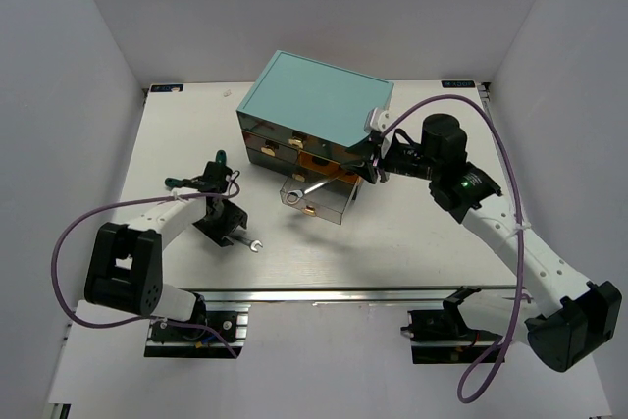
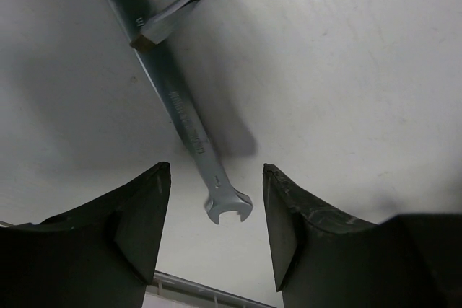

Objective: Sort the tools into containers

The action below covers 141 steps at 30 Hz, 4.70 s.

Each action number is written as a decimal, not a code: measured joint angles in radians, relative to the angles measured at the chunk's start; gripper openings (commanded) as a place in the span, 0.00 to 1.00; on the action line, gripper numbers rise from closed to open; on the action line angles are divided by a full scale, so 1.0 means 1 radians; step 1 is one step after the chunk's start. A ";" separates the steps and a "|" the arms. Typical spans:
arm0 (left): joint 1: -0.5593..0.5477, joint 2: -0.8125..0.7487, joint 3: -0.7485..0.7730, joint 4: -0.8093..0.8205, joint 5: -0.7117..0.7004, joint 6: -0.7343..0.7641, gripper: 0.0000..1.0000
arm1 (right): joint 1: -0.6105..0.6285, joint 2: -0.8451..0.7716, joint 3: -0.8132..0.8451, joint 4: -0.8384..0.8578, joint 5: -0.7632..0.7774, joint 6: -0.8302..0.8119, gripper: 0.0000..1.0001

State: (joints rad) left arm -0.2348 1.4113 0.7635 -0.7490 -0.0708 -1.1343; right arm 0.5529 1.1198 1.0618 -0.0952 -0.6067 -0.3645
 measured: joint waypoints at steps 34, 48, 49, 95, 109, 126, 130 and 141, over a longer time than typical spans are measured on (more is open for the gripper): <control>0.037 0.164 0.065 -0.065 0.016 -0.070 0.21 | -0.071 -0.053 -0.047 0.014 -0.007 0.031 0.43; 0.037 0.105 0.018 -0.021 0.018 -0.078 0.00 | -0.091 -0.055 -0.047 0.017 -0.011 0.040 0.42; 0.037 0.090 0.009 -0.014 0.018 -0.080 0.00 | -0.093 -0.056 -0.047 0.017 -0.013 0.040 0.42; -0.442 -0.028 0.574 -0.195 -0.064 -0.226 0.00 | -0.111 -0.104 -0.062 0.046 -0.024 0.043 0.42; -0.541 0.098 0.630 -0.046 -0.300 -0.209 0.00 | -0.129 -0.132 -0.083 0.044 -0.021 0.039 0.42; -0.633 0.255 0.698 -0.063 -0.367 -0.266 0.62 | -0.159 -0.163 -0.100 0.040 -0.014 0.020 0.44; -0.644 0.249 0.725 -0.076 -0.367 -0.273 0.66 | -0.159 -0.164 -0.112 0.037 -0.014 0.020 0.44; -0.649 0.029 0.715 -0.195 -0.500 -0.262 0.00 | -0.160 -0.160 -0.112 0.028 -0.076 0.003 0.44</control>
State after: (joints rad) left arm -0.8837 1.4403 1.4780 -0.9440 -0.5705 -1.3968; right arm 0.3931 0.9600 0.9497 -0.0673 -0.6827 -0.3611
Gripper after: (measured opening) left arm 0.043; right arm 0.447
